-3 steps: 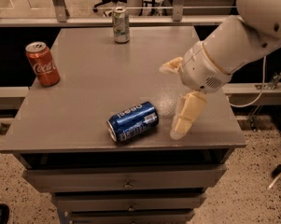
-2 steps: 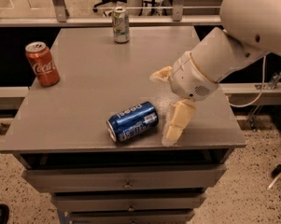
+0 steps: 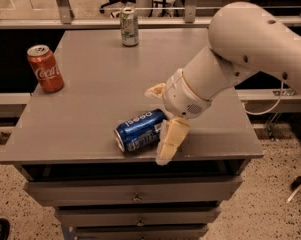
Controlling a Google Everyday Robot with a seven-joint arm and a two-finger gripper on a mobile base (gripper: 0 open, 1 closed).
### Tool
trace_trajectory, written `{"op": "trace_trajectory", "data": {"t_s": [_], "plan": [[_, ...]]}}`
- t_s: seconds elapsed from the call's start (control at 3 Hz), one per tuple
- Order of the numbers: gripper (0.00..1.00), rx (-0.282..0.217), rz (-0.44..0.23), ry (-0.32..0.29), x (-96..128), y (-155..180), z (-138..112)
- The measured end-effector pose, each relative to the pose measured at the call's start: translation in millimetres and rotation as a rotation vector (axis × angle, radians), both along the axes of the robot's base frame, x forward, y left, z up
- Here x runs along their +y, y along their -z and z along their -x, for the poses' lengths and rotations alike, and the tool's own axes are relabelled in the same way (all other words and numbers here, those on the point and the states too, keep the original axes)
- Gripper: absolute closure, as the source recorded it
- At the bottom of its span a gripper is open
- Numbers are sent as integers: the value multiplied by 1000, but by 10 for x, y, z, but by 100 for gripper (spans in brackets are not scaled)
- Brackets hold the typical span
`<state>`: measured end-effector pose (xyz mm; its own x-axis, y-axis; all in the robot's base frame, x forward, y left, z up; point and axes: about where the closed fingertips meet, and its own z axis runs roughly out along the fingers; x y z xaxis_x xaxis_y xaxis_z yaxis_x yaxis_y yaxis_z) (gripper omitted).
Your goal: Move pepsi can near 7up can
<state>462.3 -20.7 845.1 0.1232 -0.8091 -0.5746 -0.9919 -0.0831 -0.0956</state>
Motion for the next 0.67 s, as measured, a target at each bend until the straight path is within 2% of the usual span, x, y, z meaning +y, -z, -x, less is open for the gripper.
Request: {"op": "trace_trajectory", "data": {"t_s": [0.33,0.67], "plan": [[26,-13,8,-1,64,46,-50],[50,-42,24,1,28,-23,-148]]}}
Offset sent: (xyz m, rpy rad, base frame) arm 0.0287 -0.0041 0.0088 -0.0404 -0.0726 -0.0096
